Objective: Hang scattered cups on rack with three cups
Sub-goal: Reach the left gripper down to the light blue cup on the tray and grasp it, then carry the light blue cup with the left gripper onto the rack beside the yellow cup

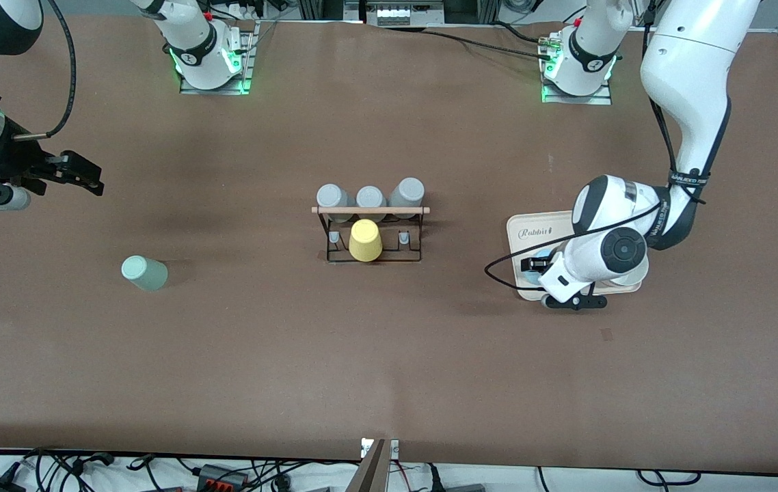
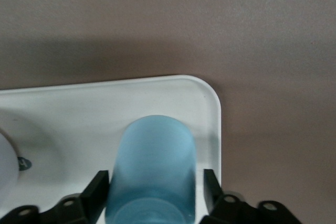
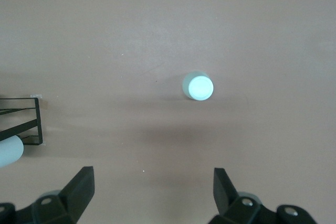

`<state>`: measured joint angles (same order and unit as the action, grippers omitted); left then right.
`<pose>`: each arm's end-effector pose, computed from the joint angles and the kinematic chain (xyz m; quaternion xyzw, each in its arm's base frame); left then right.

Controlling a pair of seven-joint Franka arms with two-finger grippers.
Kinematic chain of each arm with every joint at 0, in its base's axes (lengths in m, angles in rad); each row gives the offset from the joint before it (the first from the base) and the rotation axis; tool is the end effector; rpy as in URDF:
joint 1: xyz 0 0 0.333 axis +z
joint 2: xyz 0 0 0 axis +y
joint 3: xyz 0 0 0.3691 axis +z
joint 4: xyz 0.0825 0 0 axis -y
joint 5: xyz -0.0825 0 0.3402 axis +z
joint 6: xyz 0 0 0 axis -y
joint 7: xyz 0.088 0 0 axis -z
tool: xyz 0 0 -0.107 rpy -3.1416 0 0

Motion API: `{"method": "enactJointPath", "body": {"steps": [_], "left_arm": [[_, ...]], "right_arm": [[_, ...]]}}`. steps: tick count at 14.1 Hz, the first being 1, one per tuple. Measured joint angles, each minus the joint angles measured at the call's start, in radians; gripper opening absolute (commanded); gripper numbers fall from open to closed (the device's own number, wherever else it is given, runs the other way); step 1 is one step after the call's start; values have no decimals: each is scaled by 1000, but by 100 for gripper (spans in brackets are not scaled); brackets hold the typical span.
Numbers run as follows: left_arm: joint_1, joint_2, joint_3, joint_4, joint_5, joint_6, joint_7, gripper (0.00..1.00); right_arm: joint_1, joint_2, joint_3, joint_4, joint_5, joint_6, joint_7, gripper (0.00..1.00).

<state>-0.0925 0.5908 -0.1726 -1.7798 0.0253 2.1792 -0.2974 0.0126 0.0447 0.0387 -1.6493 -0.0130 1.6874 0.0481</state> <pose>0.6183 -0.1522 0.2898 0.9949 0.0178 -0.0984 0.0125 0.5333 0.0256 0.6306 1.0000 0.0024 -0.0030 0.0057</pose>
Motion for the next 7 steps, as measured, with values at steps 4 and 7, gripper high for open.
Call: {"method": "enactJointPath", "body": {"steps": [4, 7], "left_arm": [[-8, -23, -4, 1, 0, -9, -1, 0], [-24, -43, -10, 80, 0, -102, -2, 0]], "right_arm": [[0, 0, 0, 0, 0, 0, -1, 100], [0, 0, 0, 0, 0, 0, -1, 100]]}}
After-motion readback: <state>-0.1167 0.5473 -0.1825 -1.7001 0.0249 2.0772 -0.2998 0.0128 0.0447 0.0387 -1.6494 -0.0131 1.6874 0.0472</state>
